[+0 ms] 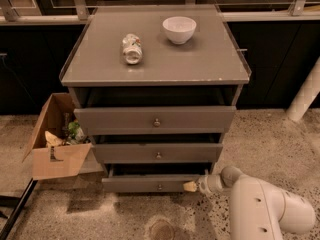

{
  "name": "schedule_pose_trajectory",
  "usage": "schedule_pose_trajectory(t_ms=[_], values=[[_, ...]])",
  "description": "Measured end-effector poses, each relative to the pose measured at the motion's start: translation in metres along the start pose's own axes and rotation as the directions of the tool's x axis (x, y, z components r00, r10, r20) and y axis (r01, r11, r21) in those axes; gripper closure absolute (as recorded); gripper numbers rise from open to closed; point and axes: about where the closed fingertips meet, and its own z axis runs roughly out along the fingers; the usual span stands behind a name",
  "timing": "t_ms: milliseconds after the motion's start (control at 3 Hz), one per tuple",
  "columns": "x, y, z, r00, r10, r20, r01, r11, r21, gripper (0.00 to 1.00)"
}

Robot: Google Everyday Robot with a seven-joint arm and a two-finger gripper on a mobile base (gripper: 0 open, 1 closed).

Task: Close bottom drawer

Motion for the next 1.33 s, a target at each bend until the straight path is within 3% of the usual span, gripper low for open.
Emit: schedule_pose_trajectory(t_ms=[333, 667, 1000, 1333], values=[[-0.006, -0.0135, 0.0035, 1.0, 0.013, -0.011, -0.013, 0.9993, 0.036, 1.0], [-0.0052, -0.0132, 0.0033, 1.0, 0.013, -0.011, -0.013, 0.9993, 0.036, 1.0], [-0.0051, -0.0131, 0.0033, 1.0, 0.013, -0.011, -0.013, 0.9993, 0.036, 0.86], [-0.0051, -0.0131, 0.0034, 1.0, 0.013, -0.011, -0.013, 0.9993, 0.036, 0.62]])
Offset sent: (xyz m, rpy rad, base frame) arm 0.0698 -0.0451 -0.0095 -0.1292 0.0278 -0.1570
